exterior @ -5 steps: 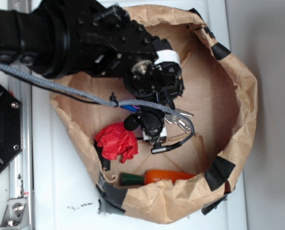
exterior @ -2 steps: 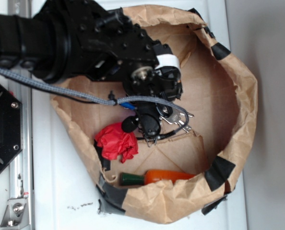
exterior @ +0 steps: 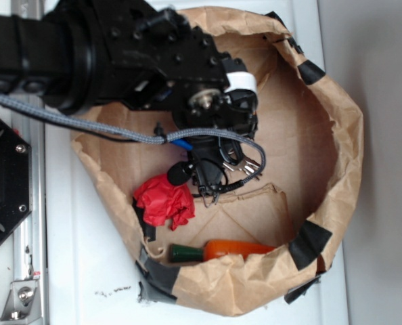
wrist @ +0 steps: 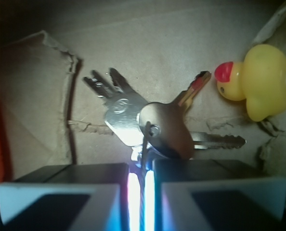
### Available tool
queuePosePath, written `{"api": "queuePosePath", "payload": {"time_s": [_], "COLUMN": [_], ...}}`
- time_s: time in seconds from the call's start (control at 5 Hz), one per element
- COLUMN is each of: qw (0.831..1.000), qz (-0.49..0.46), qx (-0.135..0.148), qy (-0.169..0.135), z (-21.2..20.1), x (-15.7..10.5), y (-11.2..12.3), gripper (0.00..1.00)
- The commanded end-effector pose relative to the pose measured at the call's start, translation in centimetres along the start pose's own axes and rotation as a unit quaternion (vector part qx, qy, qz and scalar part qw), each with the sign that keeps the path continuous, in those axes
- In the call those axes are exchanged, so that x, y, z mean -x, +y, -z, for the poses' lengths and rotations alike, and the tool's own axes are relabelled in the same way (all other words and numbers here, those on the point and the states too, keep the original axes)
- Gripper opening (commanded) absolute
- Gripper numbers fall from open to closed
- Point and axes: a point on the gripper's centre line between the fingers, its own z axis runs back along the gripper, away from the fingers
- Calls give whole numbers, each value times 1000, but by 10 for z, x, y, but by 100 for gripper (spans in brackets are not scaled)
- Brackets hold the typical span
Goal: Grab the silver keys.
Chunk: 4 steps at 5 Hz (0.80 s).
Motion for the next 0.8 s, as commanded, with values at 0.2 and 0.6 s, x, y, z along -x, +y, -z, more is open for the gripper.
{"api": "queuePosePath", "payload": {"time_s": [0.2,0.6], "qw": [986,990], "qz": [-101,-44], "qx": [125,122], "qy": [-31,-53], "z": [-109,-116], "x": [-10,11], "y": [13,17], "gripper": [0,0]}}
